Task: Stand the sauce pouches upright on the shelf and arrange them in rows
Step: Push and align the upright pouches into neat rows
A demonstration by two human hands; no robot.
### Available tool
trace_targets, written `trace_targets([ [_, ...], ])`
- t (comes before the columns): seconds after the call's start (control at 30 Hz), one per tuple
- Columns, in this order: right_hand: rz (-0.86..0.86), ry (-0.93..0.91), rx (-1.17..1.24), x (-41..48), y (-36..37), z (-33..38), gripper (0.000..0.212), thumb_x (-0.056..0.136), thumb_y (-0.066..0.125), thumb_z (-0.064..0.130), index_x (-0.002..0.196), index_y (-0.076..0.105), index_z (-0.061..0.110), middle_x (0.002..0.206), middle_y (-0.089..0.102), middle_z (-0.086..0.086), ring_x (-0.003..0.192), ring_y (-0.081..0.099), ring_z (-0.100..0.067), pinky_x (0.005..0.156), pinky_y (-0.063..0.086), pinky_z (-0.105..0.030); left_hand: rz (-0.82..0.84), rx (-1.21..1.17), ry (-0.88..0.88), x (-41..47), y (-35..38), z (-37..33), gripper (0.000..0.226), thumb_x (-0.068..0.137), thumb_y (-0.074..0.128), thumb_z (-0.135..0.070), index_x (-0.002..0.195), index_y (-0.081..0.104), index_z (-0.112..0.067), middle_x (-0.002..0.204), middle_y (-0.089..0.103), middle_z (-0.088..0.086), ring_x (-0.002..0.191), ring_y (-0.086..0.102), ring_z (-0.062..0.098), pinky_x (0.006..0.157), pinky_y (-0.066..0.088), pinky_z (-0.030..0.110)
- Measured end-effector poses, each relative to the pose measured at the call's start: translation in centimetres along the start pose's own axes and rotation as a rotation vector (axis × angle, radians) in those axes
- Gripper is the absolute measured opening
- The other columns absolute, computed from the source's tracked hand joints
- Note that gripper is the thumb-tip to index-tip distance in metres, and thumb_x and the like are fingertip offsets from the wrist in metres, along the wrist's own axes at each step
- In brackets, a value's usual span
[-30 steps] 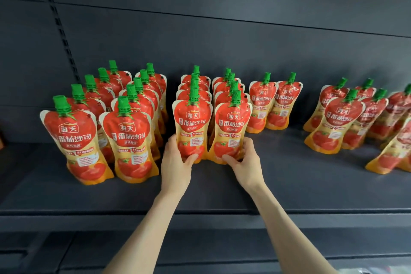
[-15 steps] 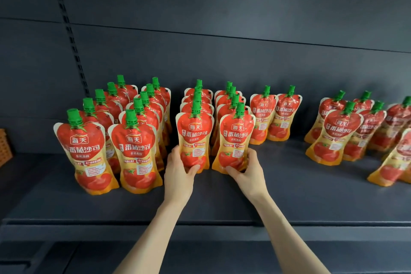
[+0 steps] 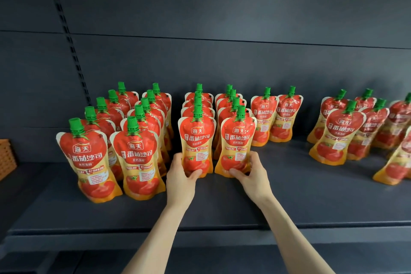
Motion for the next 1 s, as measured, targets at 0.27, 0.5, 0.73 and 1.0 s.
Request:
trace_targets([
  [0.27, 0.021, -0.003, -0.005, 0.0, 0.1, 0.0, 0.043, 0.081, 0.071, 0.011, 0.116, 0.045, 0.018, 0.105, 0.059, 0.009, 0.089, 0.055, 0.002, 0.067, 0.043, -0.006, 0.019, -0.009, -0.021, -0.1, -0.1, -0.2, 0.043, 0.081, 0.070, -0.019, 0.115, 0.045, -0.014, 0.122, 0.058, 0.005, 0.112, 0.056, 0.023, 0.088, 0.047, 0.031],
  [0.5, 0.007, 0.000, -0.004, -0.2, 0.1, 0.3, 0.046, 0.081, 0.071, 0.012, 0.119, 0.046, 0.016, 0.107, 0.059, 0.008, 0.095, 0.055, -0.006, 0.067, 0.043, -0.006, 0.014, -0.026, -0.032, -0.1, -0.1, -0.2, 0.047, 0.081, 0.071, -0.017, 0.121, 0.045, -0.014, 0.122, 0.058, 0.004, 0.114, 0.056, 0.022, 0.090, 0.045, 0.030],
  [0.73, -0.020, 0.028, 0.019, -0.4, 0.0, 0.3, 0.049, 0.078, 0.074, 0.012, 0.119, 0.048, 0.015, 0.111, 0.062, 0.004, 0.097, 0.058, -0.008, 0.069, 0.044, -0.008, -0.023, -0.022, -0.044, -0.2, -0.4, -0.1, 0.066, 0.073, 0.079, -0.017, 0.127, 0.041, -0.013, 0.124, 0.057, 0.006, 0.113, 0.057, 0.023, 0.090, 0.047, 0.033],
  [1.0, -0.159, 0.004, -0.077, -2.3, -1.8, 0.1, 0.044, 0.085, 0.067, 0.020, 0.125, 0.051, 0.018, 0.121, 0.053, 0.006, 0.105, 0.051, -0.009, 0.083, 0.040, -0.018, -0.125, 0.082, -0.035, -2.6, -1.5, -0.9, 0.072, 0.078, 0.074, -0.022, 0.136, 0.035, -0.004, 0.134, 0.045, 0.015, 0.125, 0.045, 0.029, 0.097, 0.043, 0.036],
])
Point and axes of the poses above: each hand's wrist, its own x-axis towards the middle knuckle, its own y-axis out of the palm, z = x × y, the point moved 5 cm from there along x, towards the middle knuckle
